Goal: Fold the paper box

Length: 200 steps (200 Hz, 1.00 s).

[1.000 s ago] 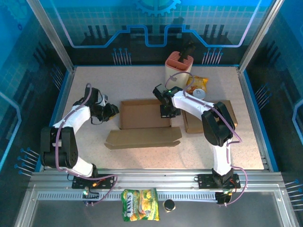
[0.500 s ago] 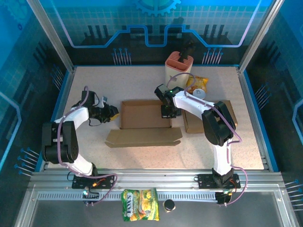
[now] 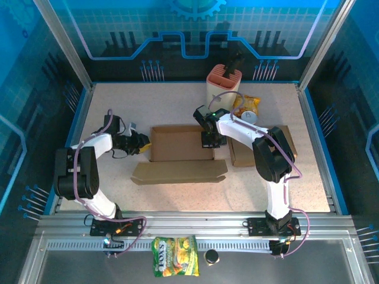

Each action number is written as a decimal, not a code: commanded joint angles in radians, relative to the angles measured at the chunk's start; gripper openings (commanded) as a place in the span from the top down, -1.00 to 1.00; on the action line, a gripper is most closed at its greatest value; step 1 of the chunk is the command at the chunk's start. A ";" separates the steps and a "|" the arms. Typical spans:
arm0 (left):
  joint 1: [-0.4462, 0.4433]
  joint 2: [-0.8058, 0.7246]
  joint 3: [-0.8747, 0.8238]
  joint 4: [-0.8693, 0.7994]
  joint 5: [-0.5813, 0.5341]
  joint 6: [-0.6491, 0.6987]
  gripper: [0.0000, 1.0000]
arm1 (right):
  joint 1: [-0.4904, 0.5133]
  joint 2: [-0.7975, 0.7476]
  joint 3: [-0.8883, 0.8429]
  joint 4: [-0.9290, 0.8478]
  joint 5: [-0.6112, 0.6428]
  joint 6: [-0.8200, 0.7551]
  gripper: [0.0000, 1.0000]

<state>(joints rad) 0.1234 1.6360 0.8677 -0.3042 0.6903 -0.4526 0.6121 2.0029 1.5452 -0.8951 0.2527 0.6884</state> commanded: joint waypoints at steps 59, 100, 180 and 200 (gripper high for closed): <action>0.009 0.034 -0.038 0.037 0.029 0.006 0.51 | -0.010 0.010 0.001 0.002 -0.007 -0.009 1.00; 0.007 0.045 -0.055 0.050 0.026 0.003 0.54 | -0.009 0.010 0.002 0.002 -0.007 -0.009 1.00; -0.041 0.056 -0.048 -0.003 -0.042 0.048 0.67 | -0.009 0.013 0.003 0.008 -0.010 -0.006 1.00; -0.056 0.055 -0.036 -0.030 -0.073 0.064 0.74 | -0.008 0.015 0.003 0.008 -0.010 -0.006 1.00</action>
<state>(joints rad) 0.0959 1.6691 0.8352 -0.2451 0.6930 -0.4267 0.6121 2.0029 1.5452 -0.8993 0.2504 0.6880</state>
